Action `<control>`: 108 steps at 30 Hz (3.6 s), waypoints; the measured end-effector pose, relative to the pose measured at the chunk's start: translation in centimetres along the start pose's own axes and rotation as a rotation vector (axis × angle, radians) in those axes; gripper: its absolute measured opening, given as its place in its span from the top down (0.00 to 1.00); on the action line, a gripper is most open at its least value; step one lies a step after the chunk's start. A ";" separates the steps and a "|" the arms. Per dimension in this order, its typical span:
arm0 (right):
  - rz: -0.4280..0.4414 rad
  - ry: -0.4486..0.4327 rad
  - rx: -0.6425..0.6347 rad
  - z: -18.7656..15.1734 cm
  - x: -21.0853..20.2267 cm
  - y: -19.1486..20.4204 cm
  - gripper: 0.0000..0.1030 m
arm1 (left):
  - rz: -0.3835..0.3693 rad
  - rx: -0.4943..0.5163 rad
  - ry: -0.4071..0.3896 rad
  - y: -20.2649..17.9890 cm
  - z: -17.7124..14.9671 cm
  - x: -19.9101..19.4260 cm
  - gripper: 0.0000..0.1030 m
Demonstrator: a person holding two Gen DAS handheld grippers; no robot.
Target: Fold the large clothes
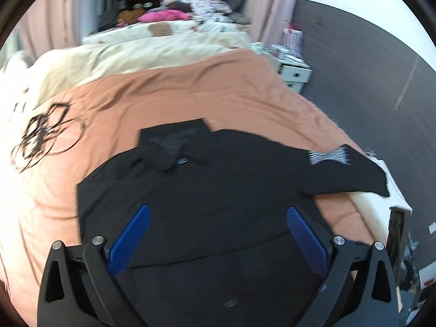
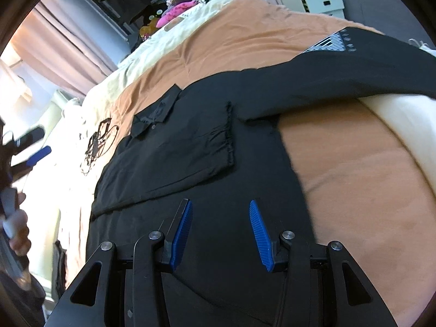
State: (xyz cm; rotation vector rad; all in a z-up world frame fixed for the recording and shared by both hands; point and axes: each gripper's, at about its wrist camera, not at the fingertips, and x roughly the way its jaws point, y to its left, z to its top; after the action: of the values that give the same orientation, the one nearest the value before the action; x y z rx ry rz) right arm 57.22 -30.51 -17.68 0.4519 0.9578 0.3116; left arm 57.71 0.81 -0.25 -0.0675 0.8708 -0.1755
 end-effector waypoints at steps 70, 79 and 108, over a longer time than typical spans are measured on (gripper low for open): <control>-0.225 -0.236 0.435 8.3 -13.9 -25.7 0.43 | 0.032 -0.119 0.113 5.6 -7.8 7.4 0.19; -0.244 -0.257 0.570 7.9 -11.0 -27.8 0.54 | 0.088 -0.129 0.099 7.4 -8.5 6.7 0.19; -0.107 -0.394 -0.144 17.7 -11.3 6.0 0.97 | 0.135 -0.299 -0.030 21.0 -12.1 -2.6 0.19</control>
State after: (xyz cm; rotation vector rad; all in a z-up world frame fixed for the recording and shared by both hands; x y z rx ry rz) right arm 65.61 -34.45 2.12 0.3132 0.5677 0.1832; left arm 49.46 22.13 -8.79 -0.2886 0.8630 0.0831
